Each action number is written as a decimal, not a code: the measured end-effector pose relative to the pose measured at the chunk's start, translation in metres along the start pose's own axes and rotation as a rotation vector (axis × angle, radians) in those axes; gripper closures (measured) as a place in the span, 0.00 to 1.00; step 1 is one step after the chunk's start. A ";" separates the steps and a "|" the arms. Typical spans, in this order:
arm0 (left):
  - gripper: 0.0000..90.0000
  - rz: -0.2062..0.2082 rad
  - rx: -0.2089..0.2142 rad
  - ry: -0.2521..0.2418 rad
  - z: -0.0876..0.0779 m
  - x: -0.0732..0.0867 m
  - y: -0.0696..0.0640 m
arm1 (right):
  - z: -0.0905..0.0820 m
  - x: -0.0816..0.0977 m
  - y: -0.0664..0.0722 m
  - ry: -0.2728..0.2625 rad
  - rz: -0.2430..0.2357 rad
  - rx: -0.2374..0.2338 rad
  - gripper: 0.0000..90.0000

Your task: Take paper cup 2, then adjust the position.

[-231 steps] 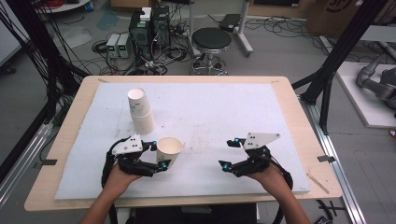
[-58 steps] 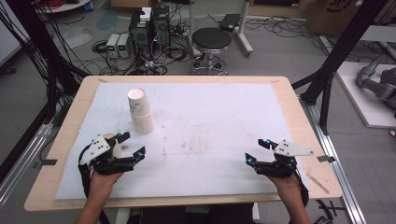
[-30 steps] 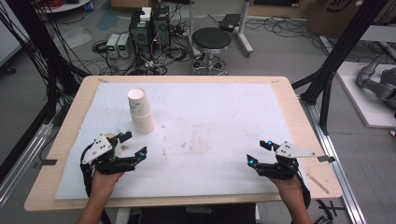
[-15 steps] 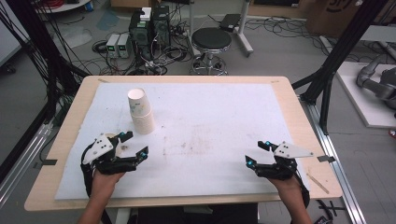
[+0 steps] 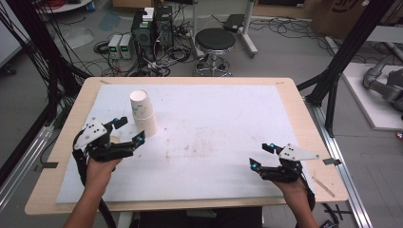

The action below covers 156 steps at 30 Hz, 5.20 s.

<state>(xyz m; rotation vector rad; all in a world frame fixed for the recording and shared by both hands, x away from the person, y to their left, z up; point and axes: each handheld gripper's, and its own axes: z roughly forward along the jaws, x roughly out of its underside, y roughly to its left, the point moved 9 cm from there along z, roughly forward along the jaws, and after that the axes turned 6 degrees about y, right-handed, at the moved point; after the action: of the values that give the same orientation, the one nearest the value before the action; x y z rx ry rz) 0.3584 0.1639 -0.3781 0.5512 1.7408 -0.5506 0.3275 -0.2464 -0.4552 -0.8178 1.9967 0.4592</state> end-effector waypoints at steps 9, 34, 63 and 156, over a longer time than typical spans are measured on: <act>0.17 -0.003 -0.074 0.052 0.018 -0.023 0.019 | 0.000 0.001 0.001 0.003 0.001 -0.005 0.27; 0.17 -0.048 -0.165 0.196 0.070 -0.030 0.062 | 0.000 0.002 0.000 0.006 0.005 -0.011 0.27; 0.36 -0.056 -0.152 0.210 0.083 -0.025 0.072 | 0.001 0.003 0.000 0.015 0.000 -0.018 0.27; 0.37 0.032 0.373 0.121 0.063 0.006 -0.089 | 0.013 -0.004 0.010 0.014 -0.001 -0.053 0.27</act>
<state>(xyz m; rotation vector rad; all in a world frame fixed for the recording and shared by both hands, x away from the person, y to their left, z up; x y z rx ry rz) 0.3485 0.0556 -0.3906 0.8882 1.7481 -0.8418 0.3292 -0.2303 -0.4587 -0.8569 2.0037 0.5092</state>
